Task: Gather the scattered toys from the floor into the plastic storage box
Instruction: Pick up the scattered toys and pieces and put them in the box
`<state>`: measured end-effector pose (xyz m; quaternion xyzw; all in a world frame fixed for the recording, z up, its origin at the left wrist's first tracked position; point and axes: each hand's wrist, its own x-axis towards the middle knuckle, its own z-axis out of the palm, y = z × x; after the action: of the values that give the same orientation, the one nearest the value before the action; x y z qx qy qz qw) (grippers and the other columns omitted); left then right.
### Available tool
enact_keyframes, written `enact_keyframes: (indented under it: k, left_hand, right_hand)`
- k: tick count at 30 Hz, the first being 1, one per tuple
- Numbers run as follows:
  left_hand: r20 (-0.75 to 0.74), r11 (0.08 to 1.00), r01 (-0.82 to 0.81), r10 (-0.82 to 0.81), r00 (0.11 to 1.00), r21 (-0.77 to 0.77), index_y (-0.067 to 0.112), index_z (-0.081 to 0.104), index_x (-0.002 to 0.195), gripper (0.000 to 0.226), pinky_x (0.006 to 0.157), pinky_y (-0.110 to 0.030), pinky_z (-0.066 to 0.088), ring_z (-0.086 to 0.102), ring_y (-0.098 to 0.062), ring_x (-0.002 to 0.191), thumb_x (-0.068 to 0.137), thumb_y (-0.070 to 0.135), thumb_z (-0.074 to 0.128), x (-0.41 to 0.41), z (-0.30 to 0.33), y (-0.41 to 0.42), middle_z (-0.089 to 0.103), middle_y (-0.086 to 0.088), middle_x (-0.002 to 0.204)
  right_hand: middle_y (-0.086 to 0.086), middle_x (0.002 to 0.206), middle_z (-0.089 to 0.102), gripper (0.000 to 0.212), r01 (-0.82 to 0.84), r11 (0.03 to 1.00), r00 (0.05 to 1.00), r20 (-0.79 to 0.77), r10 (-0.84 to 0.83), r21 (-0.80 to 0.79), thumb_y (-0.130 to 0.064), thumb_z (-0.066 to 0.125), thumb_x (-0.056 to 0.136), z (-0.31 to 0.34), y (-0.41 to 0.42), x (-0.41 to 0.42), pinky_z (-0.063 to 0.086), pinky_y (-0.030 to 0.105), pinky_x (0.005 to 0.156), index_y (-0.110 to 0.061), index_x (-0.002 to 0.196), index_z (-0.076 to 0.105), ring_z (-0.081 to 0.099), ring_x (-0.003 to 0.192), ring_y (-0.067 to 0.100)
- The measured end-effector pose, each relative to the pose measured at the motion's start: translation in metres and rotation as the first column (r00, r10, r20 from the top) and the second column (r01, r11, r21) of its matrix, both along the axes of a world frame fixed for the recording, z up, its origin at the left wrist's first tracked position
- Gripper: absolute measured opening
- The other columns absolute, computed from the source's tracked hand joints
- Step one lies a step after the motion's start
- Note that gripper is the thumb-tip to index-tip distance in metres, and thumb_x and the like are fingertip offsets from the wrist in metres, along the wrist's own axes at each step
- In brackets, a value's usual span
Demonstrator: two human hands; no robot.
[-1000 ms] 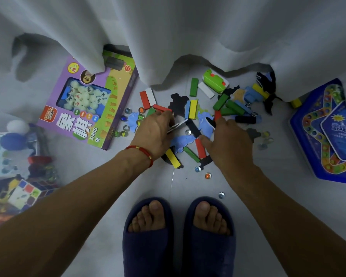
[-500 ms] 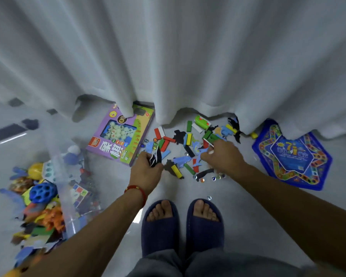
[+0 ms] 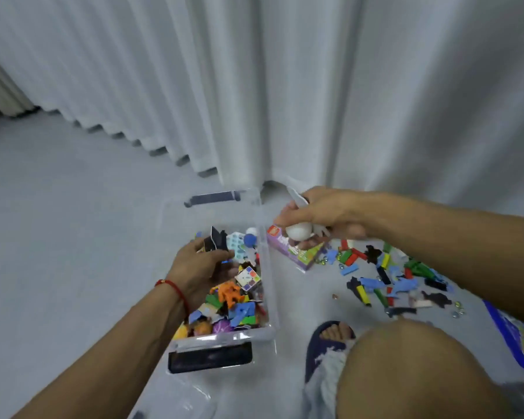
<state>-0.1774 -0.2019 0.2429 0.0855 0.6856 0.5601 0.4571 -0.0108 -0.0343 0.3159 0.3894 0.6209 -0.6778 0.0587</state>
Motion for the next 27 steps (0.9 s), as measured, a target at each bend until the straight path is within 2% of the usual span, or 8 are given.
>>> enact_keyframes:
  k: [3, 5, 9, 13, 16, 21, 24, 27]
  left_hand:
    - [0.099, 0.991, -0.114, 0.120, 0.988, -0.068, -0.005, 0.056, 0.099, 0.009, 0.074, -0.046, 0.060, 0.061, -0.038, 0.081, 0.092, 0.001, 0.055, -0.037, 0.012, -0.036, 0.055, -0.024, 0.095]
    - [0.166, 0.991, -0.099, 0.113, 0.980, -0.090, 0.000, 0.057, 0.092, 0.013, 0.080, -0.049, 0.057, 0.055, -0.037, 0.081, 0.091, 0.013, 0.058, -0.048, 0.014, -0.051, 0.050, -0.021, 0.093]
    - [0.125, 0.992, -0.064, 0.078, 0.989, -0.113, 0.008, 0.050, 0.120, 0.034, 0.096, -0.053, 0.050, 0.054, -0.038, 0.104, 0.092, 0.025, 0.060, -0.042, 0.011, -0.054, 0.042, -0.022, 0.121]
    - [-0.053, 0.995, -0.010, 0.004, 0.999, -0.099, 0.007, 0.061, 0.112, 0.019, 0.080, -0.046, 0.054, 0.056, -0.028, 0.085, 0.096, 0.010, 0.053, -0.013, -0.008, -0.029, 0.057, -0.014, 0.098]
    - [-0.131, 0.994, 0.088, -0.096, 0.987, -0.068, 0.009, 0.064, 0.111, 0.021, 0.063, -0.031, 0.057, 0.062, -0.027, 0.085, 0.094, 0.006, 0.053, 0.026, -0.028, 0.003, 0.064, -0.017, 0.100]
    - [-0.167, 0.934, 0.348, -0.357, 0.919, -0.079, 0.009, 0.065, 0.102, 0.016, 0.076, -0.039, 0.060, 0.063, -0.024, 0.084, 0.092, 0.003, 0.055, 0.106, -0.077, 0.060, 0.066, -0.017, 0.100]
    - [-0.205, 0.869, 0.452, -0.488, 0.848, -0.200, 0.016, 0.066, 0.102, 0.019, 0.076, -0.038, 0.061, 0.065, -0.023, 0.086, 0.088, 0.006, 0.059, 0.141, -0.124, 0.090, 0.067, -0.011, 0.098]
    - [-0.243, 0.771, 0.518, -0.619, 0.747, -0.371, 0.024, 0.065, 0.100, 0.021, 0.081, -0.043, 0.060, 0.066, -0.023, 0.088, 0.084, 0.011, 0.063, 0.158, -0.176, 0.116, 0.067, -0.005, 0.100]
  right_hand:
    - [0.022, 0.104, 0.065, 0.042, 0.002, 0.996, 1.000, 0.021, 0.000, -0.085, -0.028, 0.075, 0.087, -0.014, -0.038, -0.064, 0.062, 0.044, 0.078, -0.002, 0.114, 0.055, 0.067, 0.083, 0.030]
    - [0.024, 0.128, 0.055, 0.042, -0.016, 0.997, 0.997, 0.080, 0.022, -0.073, -0.031, 0.069, 0.092, -0.022, -0.057, -0.091, 0.058, 0.050, 0.086, -0.007, 0.121, 0.051, 0.064, 0.098, 0.035]
    - [0.028, 0.147, 0.038, 0.063, -0.139, 0.988, 0.973, 0.192, 0.125, 0.061, -0.031, 0.064, 0.095, -0.025, -0.054, -0.091, 0.053, 0.056, 0.094, -0.009, 0.146, 0.035, 0.049, 0.127, 0.043]
    - [0.010, 0.124, 0.059, 0.038, -0.155, 0.952, 0.966, 0.243, 0.090, 0.265, -0.035, 0.062, 0.094, -0.026, -0.006, -0.032, 0.057, 0.043, 0.091, -0.014, 0.126, 0.056, 0.062, 0.111, 0.026]
    - [0.008, 0.112, 0.063, 0.029, -0.117, 0.944, 0.940, 0.340, 0.005, 0.309, -0.029, 0.058, 0.097, -0.039, 0.035, 0.038, 0.060, 0.040, 0.082, -0.010, 0.119, 0.058, 0.066, 0.097, 0.023]
    - [0.012, 0.110, 0.063, 0.021, -0.107, 0.955, 0.839, 0.540, -0.062, 0.276, -0.026, 0.056, 0.099, -0.092, 0.076, 0.156, 0.060, 0.044, 0.082, -0.010, 0.112, 0.061, 0.066, 0.099, 0.028]
    - [0.012, 0.108, 0.062, 0.022, -0.080, 0.926, 0.792, 0.588, -0.166, 0.369, -0.024, 0.061, 0.093, -0.151, 0.081, 0.207, 0.062, 0.044, 0.074, -0.014, 0.113, 0.061, 0.066, 0.089, 0.028]
    - [0.012, 0.115, 0.060, 0.040, -0.121, 0.909, 0.742, 0.645, -0.184, 0.399, -0.031, 0.067, 0.088, -0.219, 0.066, 0.241, 0.057, 0.039, 0.080, -0.018, 0.124, 0.055, 0.062, 0.095, 0.029]
